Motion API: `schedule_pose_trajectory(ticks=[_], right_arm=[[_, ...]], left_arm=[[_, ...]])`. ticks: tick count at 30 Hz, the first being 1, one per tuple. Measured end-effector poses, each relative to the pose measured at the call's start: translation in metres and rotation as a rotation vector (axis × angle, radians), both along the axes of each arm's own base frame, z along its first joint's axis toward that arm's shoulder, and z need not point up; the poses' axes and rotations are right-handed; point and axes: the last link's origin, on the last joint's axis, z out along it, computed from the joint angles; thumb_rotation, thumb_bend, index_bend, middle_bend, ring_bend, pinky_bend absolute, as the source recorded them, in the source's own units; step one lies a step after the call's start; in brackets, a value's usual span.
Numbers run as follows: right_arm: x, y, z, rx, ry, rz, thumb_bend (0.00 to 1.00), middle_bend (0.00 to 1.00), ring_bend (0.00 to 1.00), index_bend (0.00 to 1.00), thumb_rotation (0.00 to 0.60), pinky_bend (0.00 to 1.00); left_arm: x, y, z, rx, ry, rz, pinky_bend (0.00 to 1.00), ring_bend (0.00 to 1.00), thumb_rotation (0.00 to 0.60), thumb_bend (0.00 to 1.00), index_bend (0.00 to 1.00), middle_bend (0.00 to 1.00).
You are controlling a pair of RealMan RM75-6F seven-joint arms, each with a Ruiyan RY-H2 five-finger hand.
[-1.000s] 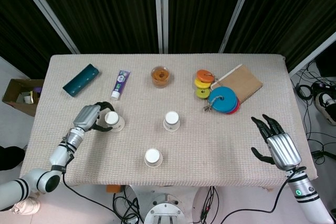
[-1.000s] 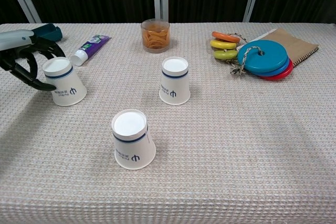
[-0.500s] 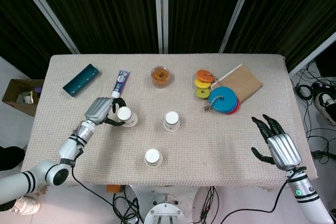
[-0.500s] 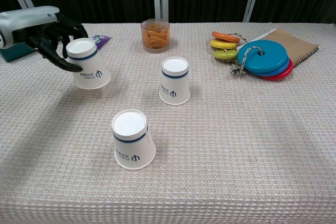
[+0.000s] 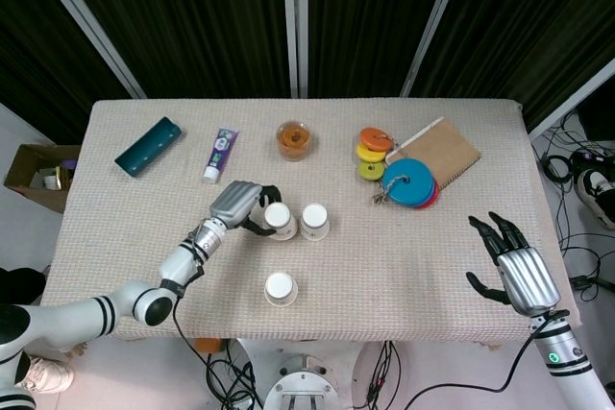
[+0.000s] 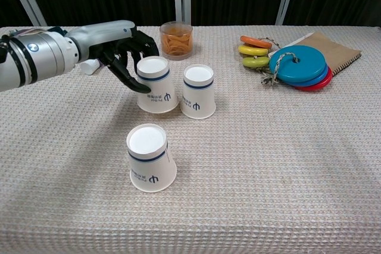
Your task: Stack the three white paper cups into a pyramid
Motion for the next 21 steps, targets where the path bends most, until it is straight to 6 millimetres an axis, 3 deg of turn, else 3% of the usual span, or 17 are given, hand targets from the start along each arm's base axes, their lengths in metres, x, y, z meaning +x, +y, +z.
schedule_pose_trajectory(ticks=[11,16,21], right_arm=[[-0.004,0.003,0.002,-0.006,-0.007,-0.011,0.24,0.19,0.01,0.05,0.600,0.16],[-0.005,0.003,0.003,-0.007,-0.009,-0.014,0.24,0.19,0.01,0.05,0.600,0.16],[-0.005,0.003,0.002,-0.004,-0.008,-0.013,0.24,0.19,0.01,0.05,0.600,0.16]], left_arm=[[0.003,0.004,-0.015,-0.001,0.030,0.023,0.58,0.45,0.600,0.16,0.51,0.48],[0.002,0.003,-0.019,-0.012,0.038,0.036,0.54,0.41,0.600,0.15,0.46,0.45],[0.002,0.001,-0.019,-0.016,0.041,0.035,0.48,0.32,0.600,0.13,0.35,0.34]])
